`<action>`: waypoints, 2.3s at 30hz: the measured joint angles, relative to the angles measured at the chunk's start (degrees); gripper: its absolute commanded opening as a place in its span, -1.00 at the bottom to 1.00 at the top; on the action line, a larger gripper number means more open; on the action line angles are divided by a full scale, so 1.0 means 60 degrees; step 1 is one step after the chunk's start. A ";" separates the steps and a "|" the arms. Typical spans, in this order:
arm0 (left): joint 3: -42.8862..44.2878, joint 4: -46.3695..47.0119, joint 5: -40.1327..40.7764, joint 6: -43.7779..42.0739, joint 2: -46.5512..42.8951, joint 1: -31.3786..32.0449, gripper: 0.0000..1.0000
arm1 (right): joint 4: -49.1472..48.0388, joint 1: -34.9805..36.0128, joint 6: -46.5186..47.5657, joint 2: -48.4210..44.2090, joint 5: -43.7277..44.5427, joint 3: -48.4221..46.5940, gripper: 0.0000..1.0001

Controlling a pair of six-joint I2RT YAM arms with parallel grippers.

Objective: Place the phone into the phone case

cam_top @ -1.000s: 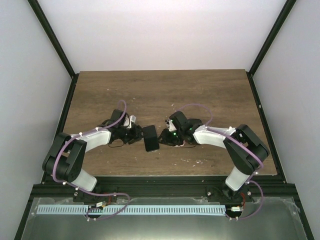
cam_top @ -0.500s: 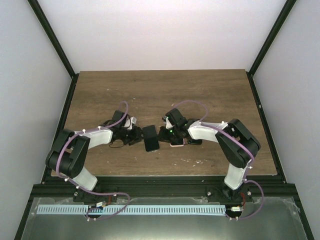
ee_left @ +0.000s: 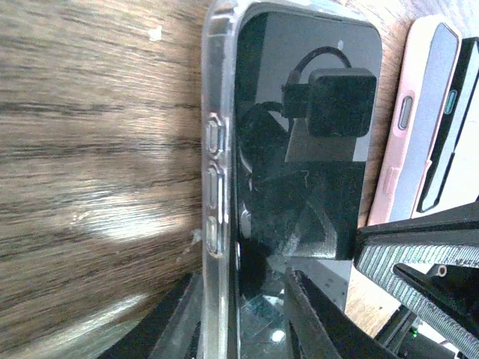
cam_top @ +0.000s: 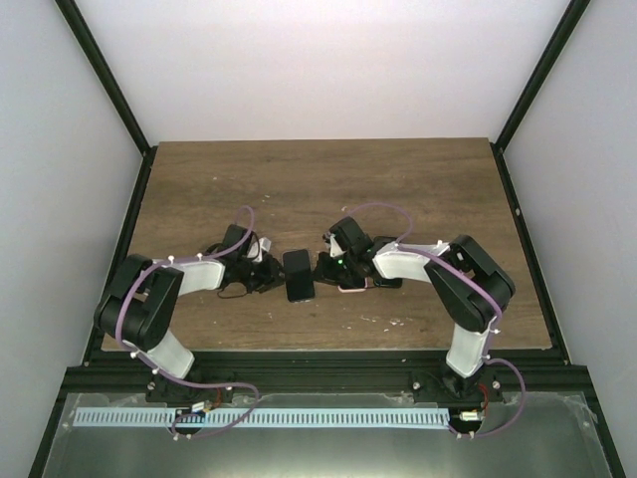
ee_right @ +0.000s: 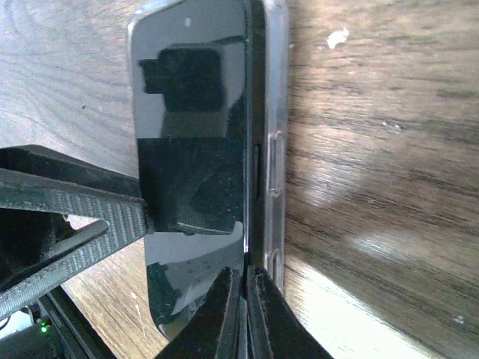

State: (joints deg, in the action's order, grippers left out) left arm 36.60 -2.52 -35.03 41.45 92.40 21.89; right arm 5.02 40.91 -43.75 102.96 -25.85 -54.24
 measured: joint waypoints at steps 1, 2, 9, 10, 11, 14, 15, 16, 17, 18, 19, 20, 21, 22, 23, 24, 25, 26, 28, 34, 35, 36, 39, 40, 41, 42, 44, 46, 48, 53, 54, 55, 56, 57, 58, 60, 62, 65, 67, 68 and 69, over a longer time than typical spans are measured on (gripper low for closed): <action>-0.0047 0.0066 -0.0015 0.0047 0.0000 -0.0007 -0.44 | -0.0062 0.0011 -0.0062 0.0025 -0.0004 0.0018 -0.94; -0.0080 0.0127 -0.0011 0.0102 0.0000 -0.0007 -0.46 | -0.0131 0.0018 -0.0142 0.0044 0.0000 0.0062 -0.95; -0.0346 0.0554 0.0047 0.0579 -0.0051 0.0015 -0.59 | -0.0820 0.0095 -0.0729 -0.0036 0.0168 0.0499 -0.98; -0.0364 0.0572 0.0091 0.0637 -0.0069 0.0036 -0.61 | -0.0856 0.0142 -0.0801 -0.0051 0.0273 0.0525 -0.98; -0.0375 0.0568 0.0138 0.0685 -0.0091 0.0062 -0.62 | -0.0903 0.0182 -0.0838 -0.0051 0.0368 0.0557 -0.97; -0.0393 0.0521 0.0397 0.0816 -0.0171 0.0164 -0.63 | -0.0987 0.0270 -0.0852 -0.0062 0.0601 0.0605 -0.81; -0.0401 0.0503 0.0441 0.0831 -0.0197 0.0175 -0.62 | -0.0987 0.0284 -0.0849 -0.0066 0.0645 0.0605 -0.73; -0.0408 0.0477 0.0477 0.0838 -0.0233 0.0182 -0.60 | -0.0994 0.0302 -0.0787 -0.0091 0.0678 0.0605 -0.65; -0.0412 0.0423 0.0470 0.0838 -0.0259 0.0182 -0.57 | -0.0998 0.0335 -0.0699 -0.0146 0.0736 0.0619 -0.57; -0.0412 0.0346 0.0430 0.0841 -0.0284 0.0182 -0.54 | -0.0998 0.0364 -0.0641 -0.0219 0.0787 0.0652 -0.52; -0.0415 0.0251 0.0361 0.0831 -0.0321 0.0182 -0.52 | -0.0994 0.0393 -0.0586 -0.0317 0.0852 0.0721 -0.46; -0.0415 0.0124 0.0273 0.0823 -0.0382 0.0175 -0.49 | -0.0962 0.0415 -0.0503 -0.0455 0.0896 0.0823 -0.42; -0.0415 -0.0007 0.0189 0.0812 -0.0492 0.0153 -0.47 | -0.0882 0.0423 -0.0364 -0.0645 0.0958 0.0936 -0.37; -0.0404 -0.0113 0.0153 0.0790 -0.0590 0.0113 -0.45 | -0.0787 0.0423 -0.0299 -0.0816 0.0991 0.0998 -0.34; -0.0368 -0.0240 0.0098 0.0765 -0.0707 0.0040 -0.44 | -0.0725 0.0412 -0.0215 -0.0965 0.1020 0.1020 -0.32; -0.0302 -0.0346 0.0047 0.0729 -0.0765 -0.0018 -0.43 | -0.0703 0.0390 -0.0153 -0.1060 0.1038 0.1020 -0.30; -0.0222 -0.0426 0.0025 0.0688 -0.0790 -0.0055 -0.43 | -0.0714 0.0346 -0.0098 -0.1137 0.1045 0.1020 -0.29; -0.0113 -0.0481 0.0000 0.0637 -0.0794 -0.0106 -0.42 | -0.0725 0.0295 -0.0040 -0.1173 0.1035 0.1020 -0.28; 0.0055 -0.0543 -0.0026 0.0561 -0.0794 -0.0135 -0.42 | -0.0754 0.0164 0.0040 -0.1158 0.1002 0.1020 -0.22; 0.0160 -0.0648 -0.0040 0.0375 -0.0619 -0.0135 -0.42 | -0.1133 0.0000 0.0095 -0.0710 0.0627 0.1031 -0.12; 0.0160 -0.0667 -0.0040 0.0342 -0.0557 -0.0135 -0.42 | -0.1213 -0.0004 0.0087 -0.0554 0.0539 0.1031 -0.11; 0.0149 -0.0685 -0.0040 0.0310 -0.0492 -0.0142 -0.43 | -0.1311 -0.0004 0.0073 -0.0390 0.0437 0.1031 -0.11; 0.0087 -0.0692 -0.0040 0.0259 -0.0393 -0.0171 -0.42 | -0.1719 -0.0011 0.0025 -0.0106 0.0113 0.0998 -0.03; 0.0029 -0.0681 -0.0044 0.0251 -0.0390 -0.0186 -0.42 | -0.1865 -0.0011 -0.0011 -0.0036 -0.0004 0.0991 0.01; -0.0033 -0.0637 -0.0073 0.0255 -0.0390 -0.0193 -0.42 | -0.1978 -0.0011 -0.0069 0.0011 -0.0095 0.0991 0.04; -0.0117 -0.0568 -0.0153 0.0262 -0.0390 -0.0204 -0.42 | -0.2113 -0.0011 -0.0113 0.0051 -0.0219 0.0991 0.06; -0.0317 -0.0328 -0.0339 0.0306 -0.0368 -0.0222 -0.45 | -0.2291 -0.0011 -0.0240 0.0087 -0.0375 0.0998 0.08; -0.0645 0.0142 -0.0692 0.0412 -0.0302 -0.0226 -0.53 | -0.2674 -0.0011 -0.0488 0.0157 -0.0692 0.1118 0.09; -0.0754 0.0342 -0.0758 0.0506 -0.0288 -0.0229 -0.57 | -0.2929 -0.0011 -0.0732 0.0259 -0.0980 0.1122 0.10; -0.0892 0.0444 -0.0860 0.0579 -0.0306 -0.0310 -0.63 | -0.3701 -0.0124 -0.1421 0.0295 -0.1424 0.1475 0.12; -0.0954 0.0492 -0.0892 0.0594 -0.0342 -0.0317 -0.63 | -0.3934 -0.0127 -0.1606 0.0288 -0.1519 0.1621 0.13; -0.1042 0.0543 -0.0918 0.0619 -0.0397 -0.0324 -0.62 | -0.4044 -0.0127 -0.1698 0.0284 -0.1570 0.1679 0.13; -0.1133 0.0590 -0.0933 0.0659 -0.0466 -0.0324 -0.61 | -0.4226 -0.0127 -0.1883 0.0277 -0.1665 0.1770 0.13; -0.1217 0.0619 -0.0943 0.0710 -0.0539 -0.0328 -0.57 | -0.4393 -0.0127 -0.2029 0.0270 -0.1741 0.1843 0.13; -0.1322 0.0652 -0.0976 0.0794 -0.0627 -0.0331 -0.53 | -0.4539 -0.0127 -0.2175 0.0270 -0.1829 0.1898 0.13; -0.1468 0.0696 -0.1053 0.0907 -0.0769 -0.0328 -0.49 | -0.4983 -0.0131 -0.2528 0.0266 -0.2007 0.2065 0.13; -0.1570 0.0674 -0.1071 0.1064 -0.0918 -0.0295 -0.46 | -0.5446 -0.0138 -0.2827 0.0259 -0.2135 0.2266 0.13; -0.1614 0.0517 -0.0987 0.1140 -0.1093 -0.0153 -0.43 | -0.5890 -0.0142 -0.3155 0.0222 -0.2269 0.2499 0.13; -0.1632 0.0375 -0.0885 0.1166 -0.1217 -0.0069 -0.42 | -0.6105 -0.0149 -0.3304 0.0222 -0.2339 0.2510 0.13; -0.1632 0.0328 -0.0860 0.1166 -0.1235 -0.0055 -0.40 | -0.6240 -0.0157 -0.3381 0.0222 -0.2375 0.2510 0.13; -0.1628 0.0302 -0.0860 0.1151 -0.1235 -0.0033 -0.38 | -0.6451 -0.0157 -0.3450 0.0222 -0.2444 0.2510 0.13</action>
State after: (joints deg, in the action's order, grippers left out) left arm 26.83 -0.71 -40.18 48.36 84.99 21.69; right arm -33.69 39.97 -64.45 104.29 -40.51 -39.18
